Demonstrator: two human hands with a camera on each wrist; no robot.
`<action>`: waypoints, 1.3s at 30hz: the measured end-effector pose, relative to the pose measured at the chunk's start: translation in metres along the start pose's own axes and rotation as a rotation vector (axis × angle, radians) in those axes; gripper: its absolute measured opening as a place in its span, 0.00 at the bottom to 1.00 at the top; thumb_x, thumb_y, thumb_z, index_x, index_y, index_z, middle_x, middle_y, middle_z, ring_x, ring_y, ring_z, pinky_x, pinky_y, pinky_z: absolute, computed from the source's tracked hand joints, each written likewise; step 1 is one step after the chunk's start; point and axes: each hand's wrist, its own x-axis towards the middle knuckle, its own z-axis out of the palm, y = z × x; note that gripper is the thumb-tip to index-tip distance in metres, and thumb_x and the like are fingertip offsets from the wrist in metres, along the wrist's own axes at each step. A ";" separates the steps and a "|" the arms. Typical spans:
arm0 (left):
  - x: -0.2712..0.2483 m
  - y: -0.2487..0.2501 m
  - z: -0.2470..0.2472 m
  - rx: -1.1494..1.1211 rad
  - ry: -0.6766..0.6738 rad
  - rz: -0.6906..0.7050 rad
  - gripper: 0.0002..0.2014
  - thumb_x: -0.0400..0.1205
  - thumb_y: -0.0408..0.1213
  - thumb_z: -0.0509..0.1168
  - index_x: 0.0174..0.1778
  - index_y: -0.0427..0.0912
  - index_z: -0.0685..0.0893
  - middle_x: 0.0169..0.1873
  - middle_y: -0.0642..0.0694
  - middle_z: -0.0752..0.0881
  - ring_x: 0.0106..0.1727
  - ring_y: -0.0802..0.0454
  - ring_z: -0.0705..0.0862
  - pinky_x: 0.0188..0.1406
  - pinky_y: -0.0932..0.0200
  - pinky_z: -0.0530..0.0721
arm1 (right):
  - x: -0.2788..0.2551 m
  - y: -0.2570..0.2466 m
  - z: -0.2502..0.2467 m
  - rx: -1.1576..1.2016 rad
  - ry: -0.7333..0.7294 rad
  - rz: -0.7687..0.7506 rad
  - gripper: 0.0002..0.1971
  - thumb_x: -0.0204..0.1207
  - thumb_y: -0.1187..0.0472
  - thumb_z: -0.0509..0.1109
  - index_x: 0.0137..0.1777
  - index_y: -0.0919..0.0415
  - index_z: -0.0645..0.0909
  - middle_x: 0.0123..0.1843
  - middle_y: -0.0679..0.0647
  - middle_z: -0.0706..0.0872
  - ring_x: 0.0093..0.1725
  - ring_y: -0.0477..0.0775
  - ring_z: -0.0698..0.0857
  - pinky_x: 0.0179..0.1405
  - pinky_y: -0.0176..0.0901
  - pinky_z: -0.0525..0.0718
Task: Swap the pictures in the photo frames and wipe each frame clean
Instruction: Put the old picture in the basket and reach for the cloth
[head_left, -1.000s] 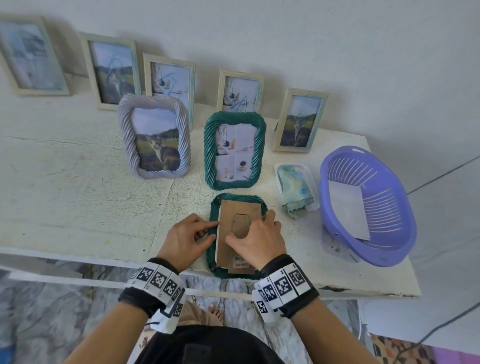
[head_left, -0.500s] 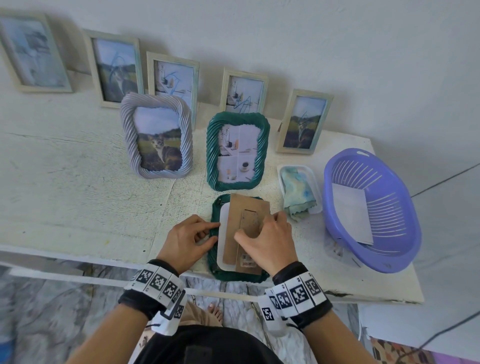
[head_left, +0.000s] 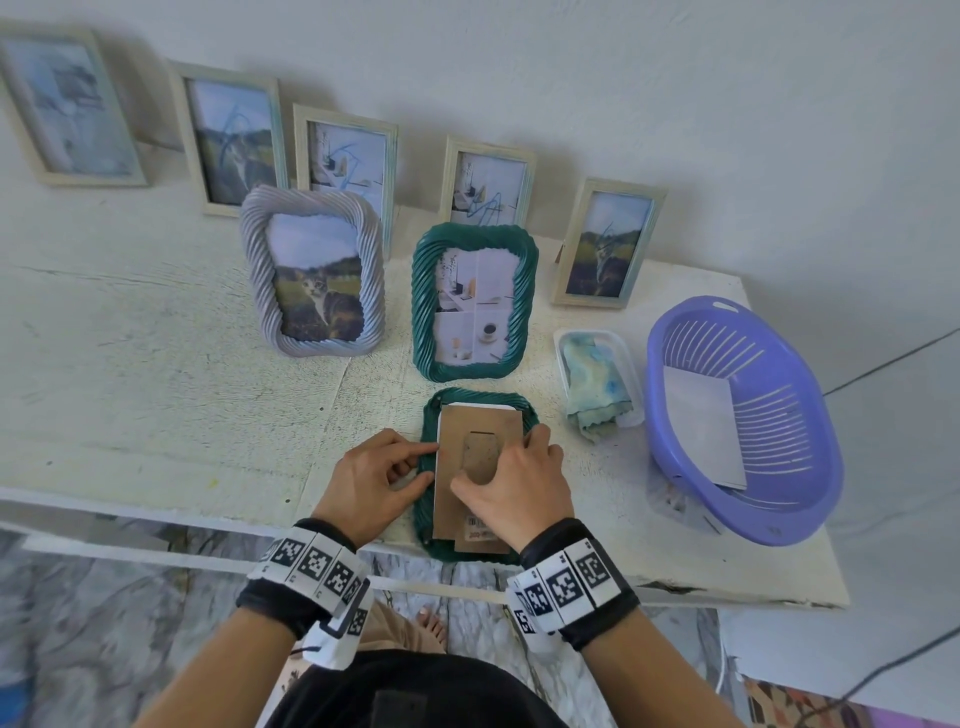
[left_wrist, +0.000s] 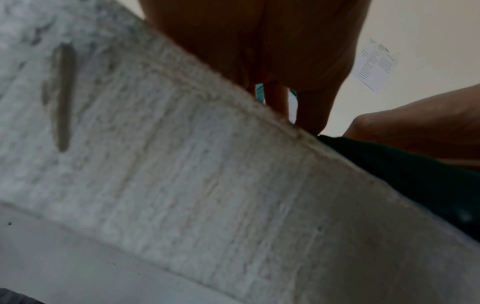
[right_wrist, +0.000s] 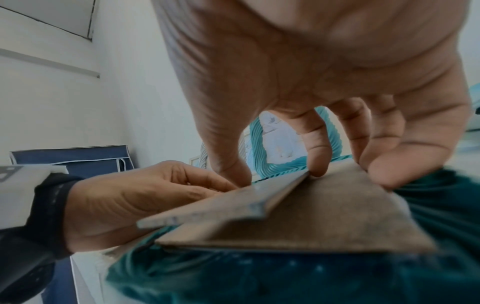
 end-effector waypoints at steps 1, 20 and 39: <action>0.000 0.000 0.000 0.002 0.000 0.002 0.18 0.73 0.33 0.78 0.58 0.49 0.90 0.37 0.59 0.79 0.34 0.62 0.78 0.36 0.76 0.76 | 0.001 0.000 0.001 0.000 -0.002 -0.001 0.31 0.67 0.36 0.67 0.60 0.60 0.72 0.57 0.56 0.67 0.60 0.61 0.70 0.47 0.47 0.77; 0.000 0.000 0.002 0.011 0.013 -0.003 0.16 0.74 0.42 0.74 0.58 0.51 0.90 0.36 0.58 0.79 0.35 0.61 0.79 0.36 0.76 0.75 | -0.002 0.008 0.005 0.060 0.026 -0.028 0.36 0.69 0.36 0.66 0.72 0.53 0.63 0.58 0.58 0.70 0.56 0.63 0.72 0.44 0.47 0.74; -0.002 0.022 0.004 0.228 -0.009 0.012 0.23 0.77 0.56 0.62 0.63 0.49 0.84 0.59 0.48 0.76 0.57 0.50 0.77 0.54 0.55 0.80 | -0.011 0.033 -0.006 0.101 0.106 -0.161 0.20 0.81 0.41 0.59 0.66 0.51 0.73 0.52 0.52 0.75 0.48 0.53 0.79 0.46 0.48 0.83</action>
